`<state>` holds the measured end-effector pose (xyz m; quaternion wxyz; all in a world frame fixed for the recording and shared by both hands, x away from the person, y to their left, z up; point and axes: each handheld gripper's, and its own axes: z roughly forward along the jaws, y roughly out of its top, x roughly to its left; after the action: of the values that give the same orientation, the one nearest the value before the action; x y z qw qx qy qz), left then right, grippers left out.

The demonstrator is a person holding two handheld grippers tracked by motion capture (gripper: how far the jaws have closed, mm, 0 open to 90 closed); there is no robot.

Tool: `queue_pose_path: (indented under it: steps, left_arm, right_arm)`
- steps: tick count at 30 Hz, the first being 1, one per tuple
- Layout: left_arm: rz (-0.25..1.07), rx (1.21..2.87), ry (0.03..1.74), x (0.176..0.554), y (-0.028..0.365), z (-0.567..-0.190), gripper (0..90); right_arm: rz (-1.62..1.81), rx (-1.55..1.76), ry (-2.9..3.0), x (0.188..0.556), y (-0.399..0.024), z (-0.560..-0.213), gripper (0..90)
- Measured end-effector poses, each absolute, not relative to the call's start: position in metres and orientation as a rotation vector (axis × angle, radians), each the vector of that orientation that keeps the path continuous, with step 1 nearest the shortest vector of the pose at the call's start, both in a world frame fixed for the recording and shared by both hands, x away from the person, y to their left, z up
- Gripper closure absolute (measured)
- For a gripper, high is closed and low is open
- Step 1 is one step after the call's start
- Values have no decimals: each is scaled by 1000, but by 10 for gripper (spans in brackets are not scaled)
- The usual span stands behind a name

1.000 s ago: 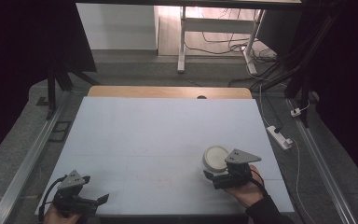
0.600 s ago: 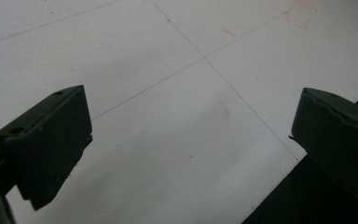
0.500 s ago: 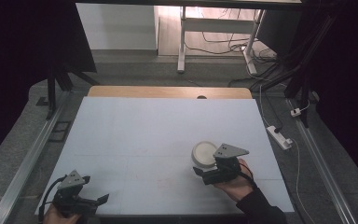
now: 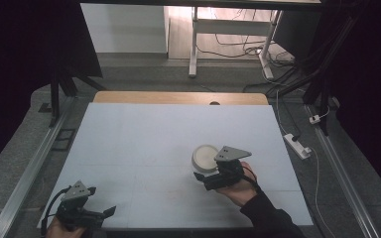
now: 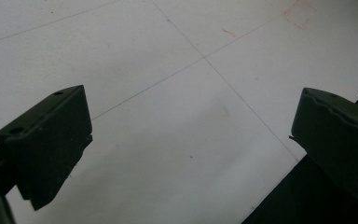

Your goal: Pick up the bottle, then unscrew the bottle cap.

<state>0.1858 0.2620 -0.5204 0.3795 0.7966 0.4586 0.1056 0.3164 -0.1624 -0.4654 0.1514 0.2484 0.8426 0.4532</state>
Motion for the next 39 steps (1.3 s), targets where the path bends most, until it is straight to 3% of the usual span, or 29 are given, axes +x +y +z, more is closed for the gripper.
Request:
queue_pose_path:
  steps: [26,39]
  left_arm:
    - [264,2031,1165,186,263,-520,0]
    - [261,2021,1173,186,264,-520,0]
  right_arm:
    - [1303,601,2492,328,-113,-469,70]
    - [1322,589,2496,326,-112,-469,70]
